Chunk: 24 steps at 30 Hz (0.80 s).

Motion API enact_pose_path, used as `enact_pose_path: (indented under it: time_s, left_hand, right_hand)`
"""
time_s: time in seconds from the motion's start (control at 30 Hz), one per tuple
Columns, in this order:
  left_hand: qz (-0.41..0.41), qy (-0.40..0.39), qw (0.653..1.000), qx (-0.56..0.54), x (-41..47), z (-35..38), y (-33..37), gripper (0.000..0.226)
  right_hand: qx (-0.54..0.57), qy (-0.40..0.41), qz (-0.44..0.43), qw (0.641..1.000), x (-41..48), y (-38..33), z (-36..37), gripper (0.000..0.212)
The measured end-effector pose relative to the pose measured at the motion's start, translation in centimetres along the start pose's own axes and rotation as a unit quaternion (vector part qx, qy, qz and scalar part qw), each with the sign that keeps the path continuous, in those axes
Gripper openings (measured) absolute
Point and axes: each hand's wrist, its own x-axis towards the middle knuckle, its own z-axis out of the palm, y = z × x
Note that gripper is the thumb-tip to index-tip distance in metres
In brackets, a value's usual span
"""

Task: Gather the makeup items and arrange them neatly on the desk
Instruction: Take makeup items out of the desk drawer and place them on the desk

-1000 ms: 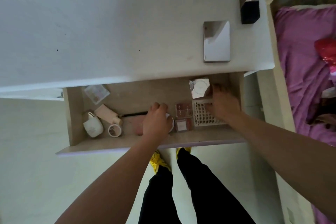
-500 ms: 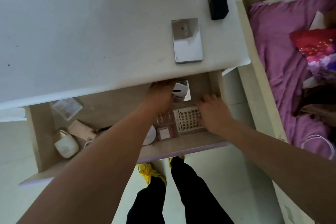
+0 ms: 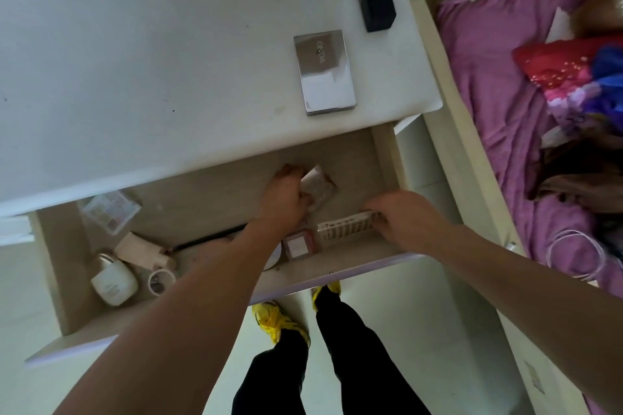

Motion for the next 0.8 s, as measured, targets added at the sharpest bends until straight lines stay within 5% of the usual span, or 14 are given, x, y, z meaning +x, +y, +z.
enact_pose_path:
  time_s: [0.1,0.27,0.47,0.63,0.8]
  left_hand:
    - [0.006,0.032,0.998,-0.056,-1.4,-1.6,-0.7,0.014]
    - [-0.008,0.081,0.990,-0.114,-5.6,-6.0,-1.6,0.004]
    - [-0.043,0.156,0.963,-0.215,-10.1,-14.8,-4.2,0.022]
    - [-0.043,0.183,0.923,-0.336,-9.2,-20.7,-6.7,0.026]
    - [-0.088,0.178,0.920,-0.337,-5.7,-22.7,-8.1,0.030]
  right_hand:
    - [0.054,0.002,0.017,0.998,-0.7,-0.6,-0.8,0.019]
    - [0.187,0.027,0.030,0.982,-1.6,-1.9,-4.4,0.023]
    - [0.306,0.048,-0.022,0.950,-1.4,-7.2,-12.3,0.033]
    - [0.298,0.067,-0.060,0.950,3.2,-11.7,-17.1,0.039]
    - [0.266,0.018,-0.051,0.962,9.4,-13.9,-18.6,0.042]
